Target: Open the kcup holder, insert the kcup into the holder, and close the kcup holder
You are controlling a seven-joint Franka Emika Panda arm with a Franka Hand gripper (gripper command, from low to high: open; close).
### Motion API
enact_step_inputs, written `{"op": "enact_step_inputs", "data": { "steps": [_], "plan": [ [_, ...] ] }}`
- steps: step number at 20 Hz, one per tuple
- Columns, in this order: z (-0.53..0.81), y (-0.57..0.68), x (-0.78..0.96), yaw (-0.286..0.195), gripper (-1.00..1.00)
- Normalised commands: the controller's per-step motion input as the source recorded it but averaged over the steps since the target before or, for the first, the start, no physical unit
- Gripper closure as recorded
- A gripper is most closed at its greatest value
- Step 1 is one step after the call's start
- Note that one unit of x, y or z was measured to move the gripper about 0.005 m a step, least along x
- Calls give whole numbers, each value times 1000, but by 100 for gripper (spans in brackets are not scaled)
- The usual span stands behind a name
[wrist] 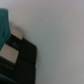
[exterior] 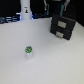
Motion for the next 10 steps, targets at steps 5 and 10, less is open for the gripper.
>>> {"op": "enact_step_inputs", "data": {
  "steps": [5,10],
  "plan": [
    [-239,633,-298,-164,-100],
    [-265,654,-355,-141,-100]
  ]
}}
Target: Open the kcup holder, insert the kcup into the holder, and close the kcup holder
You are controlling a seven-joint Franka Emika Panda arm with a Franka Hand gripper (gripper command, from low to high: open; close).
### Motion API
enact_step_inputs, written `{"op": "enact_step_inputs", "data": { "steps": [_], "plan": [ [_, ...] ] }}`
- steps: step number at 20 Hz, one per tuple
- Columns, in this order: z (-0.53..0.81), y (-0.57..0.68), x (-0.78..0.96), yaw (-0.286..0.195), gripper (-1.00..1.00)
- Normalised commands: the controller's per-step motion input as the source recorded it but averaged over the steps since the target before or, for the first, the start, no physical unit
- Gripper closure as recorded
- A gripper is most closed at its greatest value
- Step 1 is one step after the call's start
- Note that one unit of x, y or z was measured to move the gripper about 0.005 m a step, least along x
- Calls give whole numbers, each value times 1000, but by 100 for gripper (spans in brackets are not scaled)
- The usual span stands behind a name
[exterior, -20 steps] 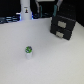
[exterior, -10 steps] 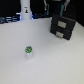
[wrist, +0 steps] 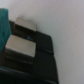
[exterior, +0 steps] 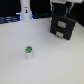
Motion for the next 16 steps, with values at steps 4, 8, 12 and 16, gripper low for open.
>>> {"op": "enact_step_inputs", "data": {
  "steps": [4,8,12,16],
  "plan": [
    [-274,640,-396,-133,-100],
    [-317,553,-382,-142,-100],
    [-419,364,-291,-171,-100],
    [-438,249,-309,-213,-100]
  ]
}}
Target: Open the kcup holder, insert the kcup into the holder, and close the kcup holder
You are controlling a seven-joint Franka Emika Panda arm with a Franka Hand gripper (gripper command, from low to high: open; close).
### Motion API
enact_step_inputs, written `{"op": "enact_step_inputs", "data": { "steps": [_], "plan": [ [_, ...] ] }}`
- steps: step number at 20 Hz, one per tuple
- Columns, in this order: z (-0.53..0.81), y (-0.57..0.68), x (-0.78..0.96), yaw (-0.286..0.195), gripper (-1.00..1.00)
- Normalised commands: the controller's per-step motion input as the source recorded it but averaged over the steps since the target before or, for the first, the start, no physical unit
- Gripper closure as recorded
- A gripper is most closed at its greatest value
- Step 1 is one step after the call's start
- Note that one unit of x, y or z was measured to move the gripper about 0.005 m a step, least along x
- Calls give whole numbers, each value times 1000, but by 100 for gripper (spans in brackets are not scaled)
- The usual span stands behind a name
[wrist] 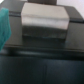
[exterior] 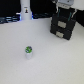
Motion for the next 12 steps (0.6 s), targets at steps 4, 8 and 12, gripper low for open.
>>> {"op": "enact_step_inputs", "data": {
  "steps": [4,8,12],
  "plan": [
    [-446,241,-399,-187,-100],
    [-411,154,-489,-51,-100],
    [-412,123,-473,10,-100]
  ]
}}
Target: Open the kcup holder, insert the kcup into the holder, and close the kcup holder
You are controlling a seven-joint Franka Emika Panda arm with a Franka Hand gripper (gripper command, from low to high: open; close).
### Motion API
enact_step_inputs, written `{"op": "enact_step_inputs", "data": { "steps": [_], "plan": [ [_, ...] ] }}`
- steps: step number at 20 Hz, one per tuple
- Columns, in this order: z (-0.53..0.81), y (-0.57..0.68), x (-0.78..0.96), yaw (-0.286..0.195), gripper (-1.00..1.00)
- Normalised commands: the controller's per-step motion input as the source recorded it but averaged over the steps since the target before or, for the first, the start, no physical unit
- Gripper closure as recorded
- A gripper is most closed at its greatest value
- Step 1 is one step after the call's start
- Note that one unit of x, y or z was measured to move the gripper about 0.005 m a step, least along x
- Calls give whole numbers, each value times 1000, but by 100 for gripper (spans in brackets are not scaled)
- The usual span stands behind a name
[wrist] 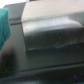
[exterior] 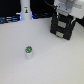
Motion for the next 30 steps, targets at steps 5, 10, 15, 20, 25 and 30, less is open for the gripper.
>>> {"op": "enact_step_inputs", "data": {
  "steps": [5,10,15,20,25,30],
  "plan": [
    [-246,122,-331,18,100],
    [0,2,-35,0,100],
    [0,-32,63,-3,100],
    [229,-331,761,-56,100],
    [170,-470,916,-78,100],
    [95,-420,930,-81,100]
  ]
}}
